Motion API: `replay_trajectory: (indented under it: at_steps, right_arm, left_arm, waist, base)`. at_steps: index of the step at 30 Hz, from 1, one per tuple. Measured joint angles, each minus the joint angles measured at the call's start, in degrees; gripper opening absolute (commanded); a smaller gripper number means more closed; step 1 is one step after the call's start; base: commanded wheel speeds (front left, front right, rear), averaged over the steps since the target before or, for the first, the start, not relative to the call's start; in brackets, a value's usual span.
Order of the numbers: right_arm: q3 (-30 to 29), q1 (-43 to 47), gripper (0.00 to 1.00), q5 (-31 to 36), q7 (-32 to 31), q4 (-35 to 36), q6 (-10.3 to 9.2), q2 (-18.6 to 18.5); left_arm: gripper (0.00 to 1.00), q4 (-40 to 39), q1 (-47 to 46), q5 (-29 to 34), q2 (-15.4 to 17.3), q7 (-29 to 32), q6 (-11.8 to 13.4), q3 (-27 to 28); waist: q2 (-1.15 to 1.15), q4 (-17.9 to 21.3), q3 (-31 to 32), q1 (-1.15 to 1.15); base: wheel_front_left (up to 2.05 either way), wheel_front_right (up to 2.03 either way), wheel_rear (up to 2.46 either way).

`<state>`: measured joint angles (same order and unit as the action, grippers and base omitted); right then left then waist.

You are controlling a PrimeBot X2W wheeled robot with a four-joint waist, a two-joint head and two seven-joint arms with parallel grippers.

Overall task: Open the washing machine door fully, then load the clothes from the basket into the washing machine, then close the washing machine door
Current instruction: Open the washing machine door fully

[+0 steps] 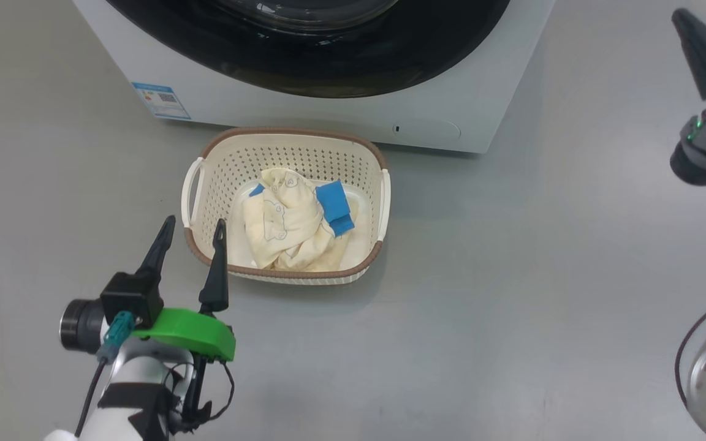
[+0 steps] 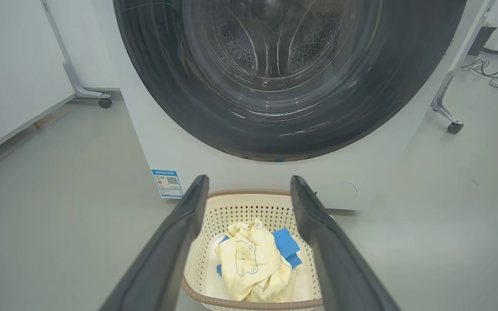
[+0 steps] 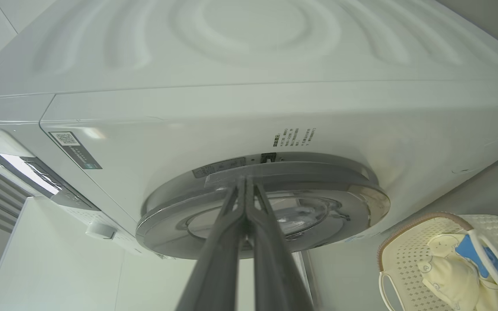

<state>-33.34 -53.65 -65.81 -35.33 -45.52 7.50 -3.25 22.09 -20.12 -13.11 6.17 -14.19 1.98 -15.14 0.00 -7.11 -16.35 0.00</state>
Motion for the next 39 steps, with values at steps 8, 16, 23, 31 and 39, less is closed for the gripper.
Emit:
replay_trajectory:
  at_steps: [8,16,23,31,39]
  right_arm:
    - [0.4,-10.0,0.0,1.6,-0.5,-4.5,0.0,-0.5]
    - [2.1,-18.0,0.0,7.2,0.8,-11.0,0.0,-2.4]
    - [4.6,-24.7,0.0,10.8,1.1,-12.2,0.0,-3.2]
    - [6.5,-29.0,0.0,14.1,0.9,-14.2,0.0,-4.4]
    - [9.1,-31.0,0.0,17.8,0.3,-17.0,0.0,-4.5]
  left_arm:
    - [1.0,0.0,-1.5,0.5,-0.5,0.0,-0.9,-0.4]
    - [1.0,-0.2,-3.4,0.5,-1.7,0.0,-1.0,-1.2]
    - [1.0,-0.9,-4.8,0.6,-2.5,0.0,-1.5,-1.6]
    - [1.0,-1.7,-5.7,0.6,-3.5,-0.3,-1.5,-1.6]
    - [1.0,-1.8,-5.9,0.6,-3.9,-0.4,-1.5,-1.5]
  waist:
    - [0.0,-1.7,-1.9,0.0]
    - [0.0,-4.4,-4.2,0.0]
    - [0.0,-6.6,-7.1,0.0]
    - [0.0,-8.7,-9.8,0.01]
    - [0.0,-9.7,-11.3,0.0]
  base:
    - [0.0,0.0,0.0]
    - [0.0,0.0,0.0]
    - [0.0,0.0,0.0]
    - [0.0,0.0,0.0]
    - [0.0,0.0,0.0]
